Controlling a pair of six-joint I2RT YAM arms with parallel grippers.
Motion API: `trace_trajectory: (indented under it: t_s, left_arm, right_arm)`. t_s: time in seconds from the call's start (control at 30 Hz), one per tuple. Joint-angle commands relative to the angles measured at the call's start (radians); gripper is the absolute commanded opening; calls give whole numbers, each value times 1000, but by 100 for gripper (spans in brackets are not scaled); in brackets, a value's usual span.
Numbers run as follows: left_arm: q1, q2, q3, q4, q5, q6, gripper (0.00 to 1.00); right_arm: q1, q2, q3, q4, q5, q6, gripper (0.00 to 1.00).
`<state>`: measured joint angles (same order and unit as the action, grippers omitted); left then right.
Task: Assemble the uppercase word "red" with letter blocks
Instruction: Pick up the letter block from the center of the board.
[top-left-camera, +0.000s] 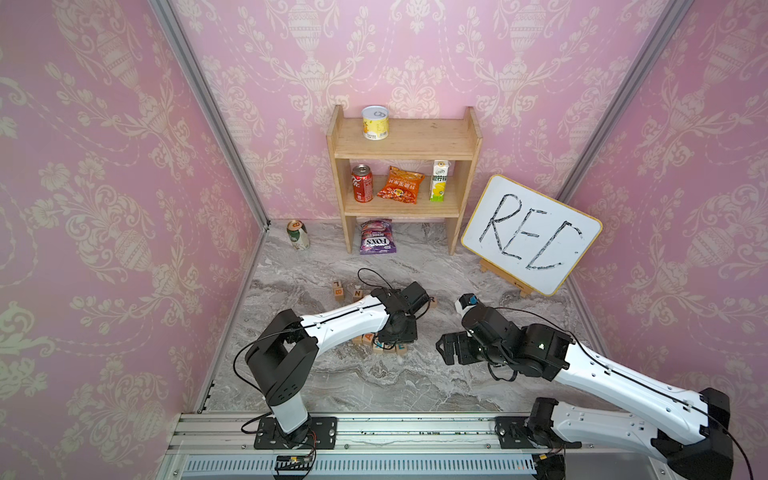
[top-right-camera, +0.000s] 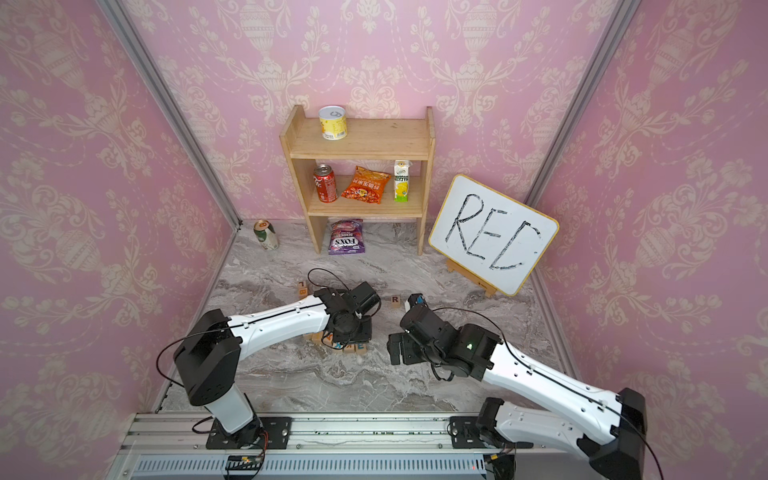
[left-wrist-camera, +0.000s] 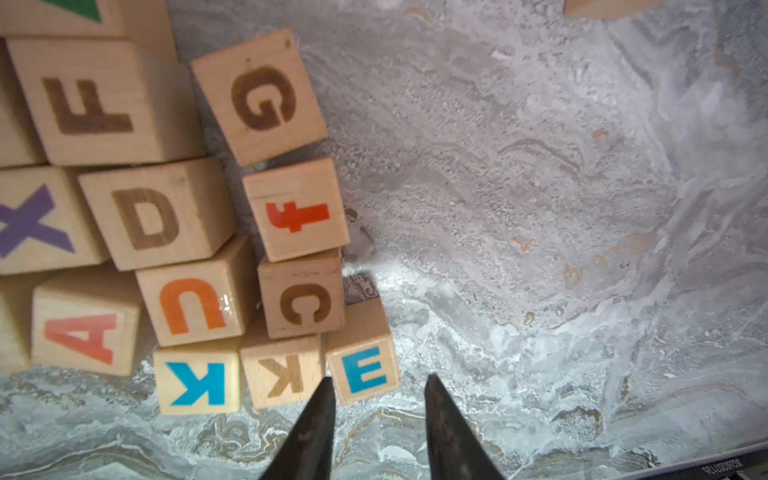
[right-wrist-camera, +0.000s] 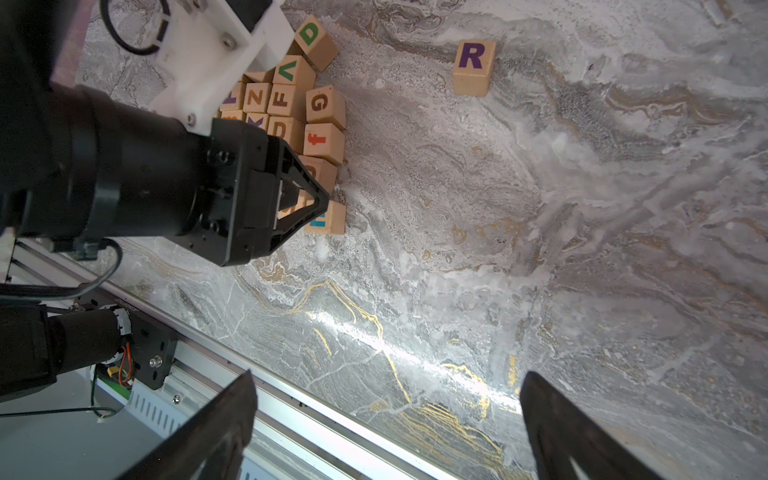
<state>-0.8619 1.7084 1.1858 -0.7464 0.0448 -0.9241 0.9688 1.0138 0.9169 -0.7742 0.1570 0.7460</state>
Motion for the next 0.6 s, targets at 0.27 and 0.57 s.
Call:
trace_trajectory:
  t_s: [0.27, 0.57]
  left_arm:
    - [-57, -65, -94, 37, -10, -87, 31]
    - [-67, -44, -103, 60, -4, -95, 48]
  right_arm:
    - [51, -27, -29, -36, 67, 67, 100]
    - [74, -43, -21, -61, 94, 86, 100]
